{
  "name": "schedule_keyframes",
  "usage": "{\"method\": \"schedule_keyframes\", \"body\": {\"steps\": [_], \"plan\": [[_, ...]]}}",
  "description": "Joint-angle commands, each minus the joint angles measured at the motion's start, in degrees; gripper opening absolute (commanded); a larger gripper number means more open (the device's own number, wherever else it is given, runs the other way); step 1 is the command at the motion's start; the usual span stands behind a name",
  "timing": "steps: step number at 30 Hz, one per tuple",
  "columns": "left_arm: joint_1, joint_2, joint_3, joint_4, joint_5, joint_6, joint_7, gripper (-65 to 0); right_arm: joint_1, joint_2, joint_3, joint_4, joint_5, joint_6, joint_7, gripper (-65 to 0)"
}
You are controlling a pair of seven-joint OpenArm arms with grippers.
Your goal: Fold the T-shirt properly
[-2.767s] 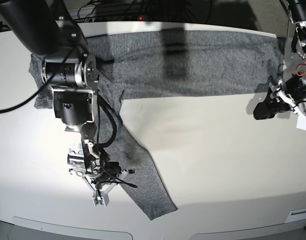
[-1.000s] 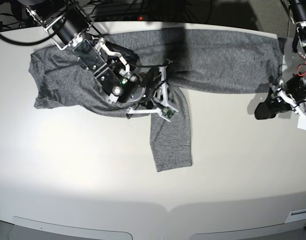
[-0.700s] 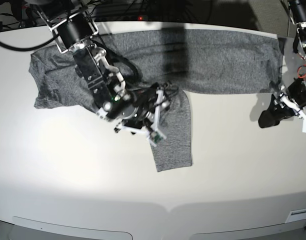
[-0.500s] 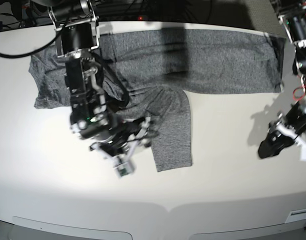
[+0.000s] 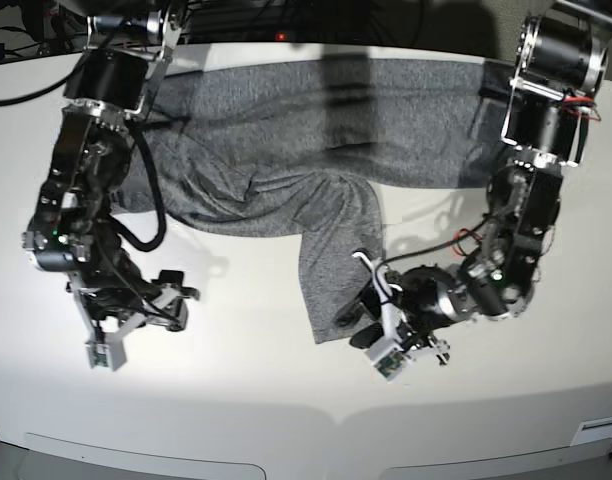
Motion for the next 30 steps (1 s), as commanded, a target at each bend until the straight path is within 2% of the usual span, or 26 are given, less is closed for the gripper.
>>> {"method": "schedule_keyframes", "body": {"steps": [1, 4, 12, 15, 17, 21, 30], "plan": [[-1.92, -0.33, 1.20, -1.75, -0.13, 1.99, -1.95, -44.4, 1.44, 0.83, 0.55, 1.09, 1.90, 1.07, 0.76, -30.1], [-4.15, 1.42, 3.91, -10.58, -1.75, 5.33, -3.48, -44.3, 1.44, 2.32, 1.75, 1.09, 4.04, 2.19, 0.04, -30.1], [-11.45, 9.22, 3.98, -32.59, -3.58, 5.29, -4.37, -44.3, 1.44, 3.10, 1.97, 1.09, 4.85, 2.45, -0.59, -30.1], [-12.20, 9.88, 3.98, -36.72, -0.81, 5.29, -4.35, -44.3, 1.46, 3.10, 1.97, 1.09, 4.87, 2.43, -0.59, -30.1], [-11.82, 8.94, 3.98, -38.42, 2.73, 5.29, -3.80, -44.3, 1.46, 3.13, 1.97, 1.09, 4.85, 2.47, -0.59, -30.1], [-10.21, 4.68, 3.98, -39.60, 2.01, 5.33, -1.66, -44.4, 1.49, 3.13, 1.97, 1.09, 4.87, 2.45, -0.57, -30.1], [-9.49, -6.10, 3.98, -39.60, -10.25, 5.35, 12.61, -44.4, 1.49, 3.13, 1.97, 1.09, 6.14, 2.49, -0.55, -30.1]]}}
